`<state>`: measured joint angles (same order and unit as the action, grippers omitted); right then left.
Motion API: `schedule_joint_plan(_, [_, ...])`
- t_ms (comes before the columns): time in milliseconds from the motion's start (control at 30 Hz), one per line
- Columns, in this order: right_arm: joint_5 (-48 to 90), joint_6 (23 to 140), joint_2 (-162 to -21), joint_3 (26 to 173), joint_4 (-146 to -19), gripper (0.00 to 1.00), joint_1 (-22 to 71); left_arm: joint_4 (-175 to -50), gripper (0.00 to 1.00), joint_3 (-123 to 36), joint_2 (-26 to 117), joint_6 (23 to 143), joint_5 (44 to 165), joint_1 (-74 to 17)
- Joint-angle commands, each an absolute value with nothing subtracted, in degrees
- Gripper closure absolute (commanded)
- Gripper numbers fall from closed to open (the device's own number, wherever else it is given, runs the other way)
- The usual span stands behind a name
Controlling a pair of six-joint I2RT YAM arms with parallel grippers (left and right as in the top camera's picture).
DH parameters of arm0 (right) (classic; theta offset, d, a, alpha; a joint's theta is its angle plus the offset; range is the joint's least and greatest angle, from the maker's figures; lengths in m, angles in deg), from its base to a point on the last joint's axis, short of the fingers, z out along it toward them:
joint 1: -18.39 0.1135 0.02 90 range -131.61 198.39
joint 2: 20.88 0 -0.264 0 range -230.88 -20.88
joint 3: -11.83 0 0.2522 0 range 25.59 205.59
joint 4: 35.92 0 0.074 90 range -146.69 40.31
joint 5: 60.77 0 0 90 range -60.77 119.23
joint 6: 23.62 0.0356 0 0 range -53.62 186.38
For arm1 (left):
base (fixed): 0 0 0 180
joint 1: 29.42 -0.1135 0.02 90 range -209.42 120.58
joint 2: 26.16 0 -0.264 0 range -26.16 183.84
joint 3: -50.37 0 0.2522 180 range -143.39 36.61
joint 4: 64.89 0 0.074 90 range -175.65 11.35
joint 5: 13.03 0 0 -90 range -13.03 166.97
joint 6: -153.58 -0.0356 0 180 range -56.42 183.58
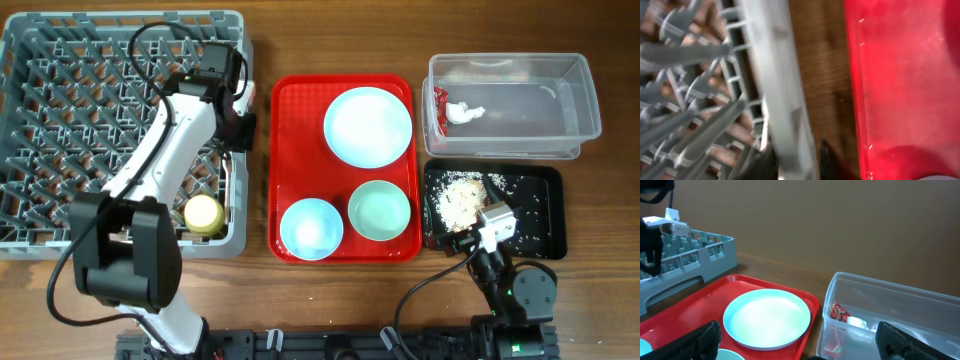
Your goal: Sort waste into correct bins and load items into the dishwasher rack
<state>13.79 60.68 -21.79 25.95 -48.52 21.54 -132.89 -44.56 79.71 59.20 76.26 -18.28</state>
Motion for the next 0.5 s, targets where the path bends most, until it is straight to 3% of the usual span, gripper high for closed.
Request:
schedule_joint_plan(0, [13.05,60.38,-21.68,25.89,-48.28,0.0,21.15,-132.26,0.0,-44.01,80.51,59.55,77.59,-17.98])
schedule_joint_plan(167, [13.05,60.36,-21.68,25.89,-48.28,0.0,21.15,-133.0,0.0,-44.03,80.01,72.71,77.61,-17.98])
schedule_joint_plan(367, [13.05,60.36,-21.68,25.89,-48.28,0.0,21.15,-140.69,0.0,-48.87,67.84,74.54,78.62,-17.63])
schedule_joint_plan(433, [13.05,60.36,-21.68,25.89,-48.28,0.0,21.15,-139.8,0.0,-49.39,60.41,74.52,89.28,-16.6])
schedule_joint_plan(467, [13.05,60.36,-21.68,25.89,-48.28,0.0,21.15,-139.18,0.05,-49.39,58.55,74.54,92.15,-16.06])
